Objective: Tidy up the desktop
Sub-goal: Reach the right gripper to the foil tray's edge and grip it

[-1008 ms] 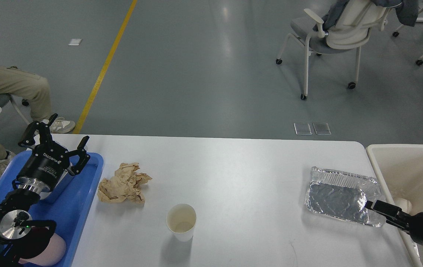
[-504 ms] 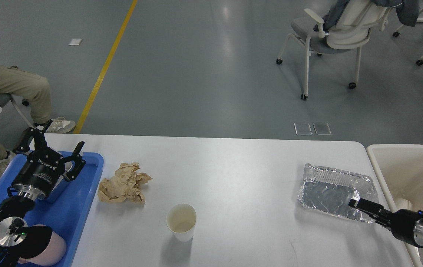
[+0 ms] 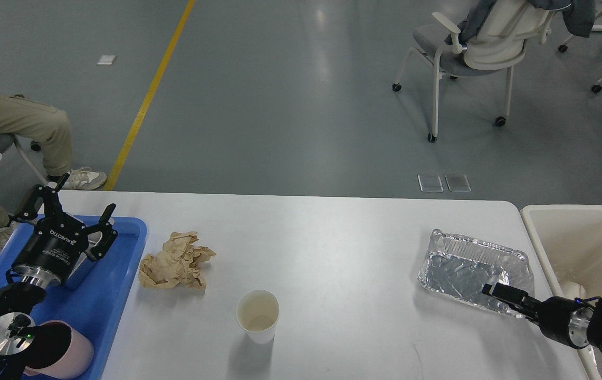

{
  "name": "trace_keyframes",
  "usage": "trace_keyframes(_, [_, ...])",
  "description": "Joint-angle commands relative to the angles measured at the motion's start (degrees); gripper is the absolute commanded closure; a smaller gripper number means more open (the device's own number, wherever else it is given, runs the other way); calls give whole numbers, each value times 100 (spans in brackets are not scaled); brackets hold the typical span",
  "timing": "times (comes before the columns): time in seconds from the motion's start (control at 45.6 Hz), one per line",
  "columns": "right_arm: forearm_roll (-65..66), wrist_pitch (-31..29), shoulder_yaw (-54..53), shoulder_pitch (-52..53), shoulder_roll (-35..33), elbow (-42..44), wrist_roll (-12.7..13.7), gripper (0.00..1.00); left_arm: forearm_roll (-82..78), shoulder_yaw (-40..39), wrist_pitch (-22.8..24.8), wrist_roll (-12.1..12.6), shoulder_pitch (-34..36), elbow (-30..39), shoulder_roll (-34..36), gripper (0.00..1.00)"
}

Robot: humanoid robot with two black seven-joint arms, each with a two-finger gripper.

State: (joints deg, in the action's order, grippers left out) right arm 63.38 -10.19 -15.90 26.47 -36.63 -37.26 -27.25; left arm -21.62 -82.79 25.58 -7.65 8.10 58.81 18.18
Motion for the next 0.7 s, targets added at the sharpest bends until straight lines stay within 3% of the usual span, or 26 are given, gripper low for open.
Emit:
trace_keyframes(0.0, [-9, 8, 0, 16, 129, 149, 0, 0, 0, -1, 0, 0, -1, -1, -8, 3])
trace_keyframes(0.394, [-10, 113, 263, 25, 516, 589, 0, 0, 0, -141, 44, 0, -159, 26, 1, 3])
trace_keyframes(0.46, [-10, 148, 281, 42, 516, 580, 0, 4, 0, -185, 61, 0, -186, 26, -8, 3])
trace_keyframes(0.548, [-1, 228, 298, 42, 516, 562, -9, 26, 0, -185, 70, 0, -195, 26, -17, 3])
trace_keyframes(0.679, [-1, 201, 552, 174, 473, 545, -17, 72, 0, -185, 70, 0, -195, 26, -61, 3])
